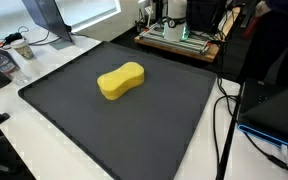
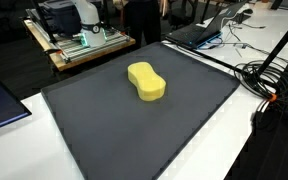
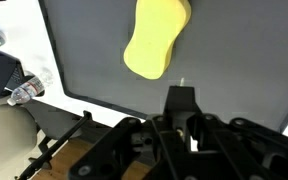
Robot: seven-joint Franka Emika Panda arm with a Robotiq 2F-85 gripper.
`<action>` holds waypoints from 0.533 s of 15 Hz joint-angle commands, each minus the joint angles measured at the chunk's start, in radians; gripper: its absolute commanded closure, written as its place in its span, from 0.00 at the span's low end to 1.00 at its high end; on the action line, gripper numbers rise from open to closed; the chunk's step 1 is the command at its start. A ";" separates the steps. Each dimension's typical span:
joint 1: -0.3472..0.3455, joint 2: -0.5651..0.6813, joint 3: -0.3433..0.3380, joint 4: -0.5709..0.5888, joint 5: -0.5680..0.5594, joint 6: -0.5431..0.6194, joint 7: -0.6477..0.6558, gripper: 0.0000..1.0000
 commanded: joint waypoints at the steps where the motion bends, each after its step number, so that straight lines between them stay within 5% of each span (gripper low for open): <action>1: 0.061 0.094 -0.024 0.079 -0.044 -0.067 0.084 0.96; 8: 0.212 0.387 -0.038 0.271 -0.276 -0.304 0.475 0.96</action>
